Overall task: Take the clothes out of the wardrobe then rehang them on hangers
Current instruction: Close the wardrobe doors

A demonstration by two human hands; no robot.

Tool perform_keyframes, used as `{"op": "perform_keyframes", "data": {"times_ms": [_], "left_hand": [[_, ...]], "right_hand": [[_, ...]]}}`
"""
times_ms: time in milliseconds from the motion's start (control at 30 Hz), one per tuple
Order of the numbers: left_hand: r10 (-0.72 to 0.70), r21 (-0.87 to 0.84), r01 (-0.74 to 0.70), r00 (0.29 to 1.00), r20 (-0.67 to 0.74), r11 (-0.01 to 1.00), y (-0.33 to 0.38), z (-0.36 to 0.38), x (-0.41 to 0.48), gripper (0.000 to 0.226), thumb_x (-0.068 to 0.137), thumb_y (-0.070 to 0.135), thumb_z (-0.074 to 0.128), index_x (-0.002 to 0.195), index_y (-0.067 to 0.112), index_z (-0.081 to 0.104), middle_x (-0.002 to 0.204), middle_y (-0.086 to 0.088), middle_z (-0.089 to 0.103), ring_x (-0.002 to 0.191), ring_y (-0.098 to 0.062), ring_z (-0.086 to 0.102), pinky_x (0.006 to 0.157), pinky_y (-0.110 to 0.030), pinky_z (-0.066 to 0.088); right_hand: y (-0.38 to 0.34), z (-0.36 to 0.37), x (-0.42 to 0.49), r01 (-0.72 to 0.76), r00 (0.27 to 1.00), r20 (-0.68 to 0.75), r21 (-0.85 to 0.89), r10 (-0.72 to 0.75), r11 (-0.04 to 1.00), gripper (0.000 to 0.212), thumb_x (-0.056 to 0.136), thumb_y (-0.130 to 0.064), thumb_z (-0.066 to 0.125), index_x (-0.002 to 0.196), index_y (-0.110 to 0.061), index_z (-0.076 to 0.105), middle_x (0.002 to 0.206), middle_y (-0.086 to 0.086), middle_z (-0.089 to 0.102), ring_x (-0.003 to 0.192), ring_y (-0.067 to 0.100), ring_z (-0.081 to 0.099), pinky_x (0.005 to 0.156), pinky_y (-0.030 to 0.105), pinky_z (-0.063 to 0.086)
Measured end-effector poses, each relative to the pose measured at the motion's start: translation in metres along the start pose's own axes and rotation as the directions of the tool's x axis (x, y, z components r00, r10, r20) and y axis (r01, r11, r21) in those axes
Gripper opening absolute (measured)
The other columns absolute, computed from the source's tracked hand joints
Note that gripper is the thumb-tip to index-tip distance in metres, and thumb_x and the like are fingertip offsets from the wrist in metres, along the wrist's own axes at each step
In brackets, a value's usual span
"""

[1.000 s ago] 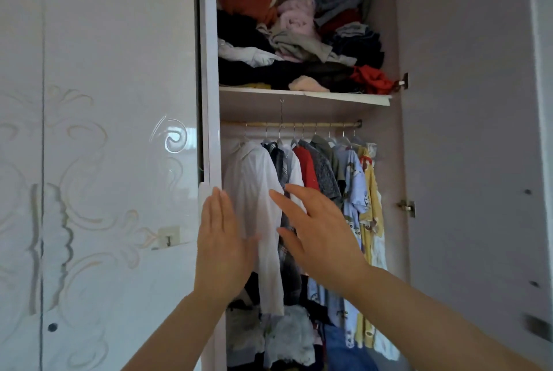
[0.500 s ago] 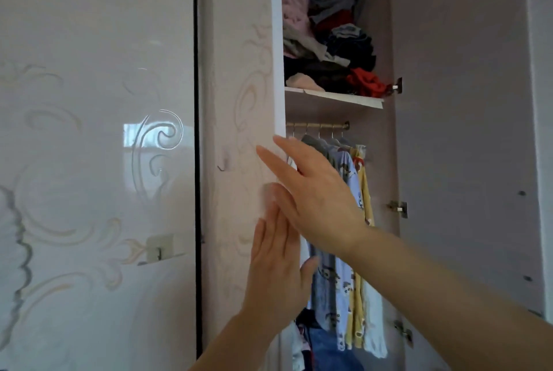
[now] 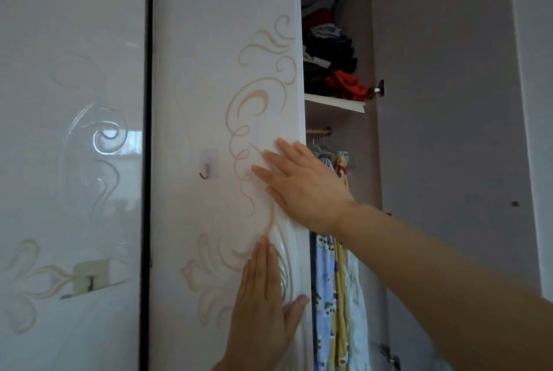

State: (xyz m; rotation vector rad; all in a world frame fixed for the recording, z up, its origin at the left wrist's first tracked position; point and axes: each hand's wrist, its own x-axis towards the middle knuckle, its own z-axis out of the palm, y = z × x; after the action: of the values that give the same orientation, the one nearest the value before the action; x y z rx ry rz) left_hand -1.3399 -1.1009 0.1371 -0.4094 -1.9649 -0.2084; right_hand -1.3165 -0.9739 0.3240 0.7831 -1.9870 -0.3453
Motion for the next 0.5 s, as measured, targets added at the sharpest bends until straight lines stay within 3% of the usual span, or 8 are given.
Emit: {"op": "perform_keyframes", "data": {"times_ms": [100,233,367,500], "left_hand": [[-0.007,0.023,0.007,1.000,-0.008,1.000,0.008,0.033,0.016,0.082,0.093,0.062,0.020,0.149,0.006,-0.001,0.157,-0.007,-0.003,0.139,-0.023,0.018,0.113,-0.033,0.012],[-0.047,0.089,0.048,0.999,-0.018,0.995,0.011,0.075,0.038,0.079,0.093,0.060,0.019,0.148,0.006,0.000,0.157,-0.007,-0.002,0.144,-0.024,0.007,0.112,-0.035,0.009],[-0.093,0.160,0.096,0.995,-0.023,0.982,0.017,0.110,0.058,0.072,0.094,0.056,0.021,0.145,0.005,0.012,0.148,-0.016,0.024,0.135,-0.029,0.028,0.108,-0.039,0.022],[-0.099,0.184,0.108,0.993,-0.059,0.977,0.012,0.141,0.071,0.068,0.095,0.052,0.025,0.142,0.003,0.017,0.147,-0.017,0.026,0.134,-0.030,0.029,0.111,-0.037,0.018]], "right_hand": [[0.029,0.028,-0.003,0.050,0.999,0.021,-0.019,-0.049,0.999,0.052,0.099,-0.048,0.014,0.148,-0.030,0.015,0.158,0.002,0.001,0.143,0.023,-0.015,0.109,0.032,-0.021],[0.067,0.074,-0.002,0.097,0.995,-0.037,0.015,-0.097,0.995,0.056,0.096,-0.054,0.009,0.146,-0.033,0.021,0.157,0.002,-0.001,0.143,0.023,-0.016,0.108,0.034,-0.021],[0.097,0.117,0.005,0.120,0.992,-0.040,0.054,-0.118,0.991,0.054,0.096,-0.053,0.010,0.147,-0.034,0.016,0.157,-0.001,-0.006,0.139,0.018,-0.023,0.106,0.032,-0.024],[0.116,0.153,0.014,0.143,0.987,-0.088,0.091,-0.135,0.985,0.068,0.087,-0.055,-0.006,0.146,-0.033,0.019,0.157,-0.001,0.000,0.135,0.016,-0.022,0.108,0.034,-0.019]]}}
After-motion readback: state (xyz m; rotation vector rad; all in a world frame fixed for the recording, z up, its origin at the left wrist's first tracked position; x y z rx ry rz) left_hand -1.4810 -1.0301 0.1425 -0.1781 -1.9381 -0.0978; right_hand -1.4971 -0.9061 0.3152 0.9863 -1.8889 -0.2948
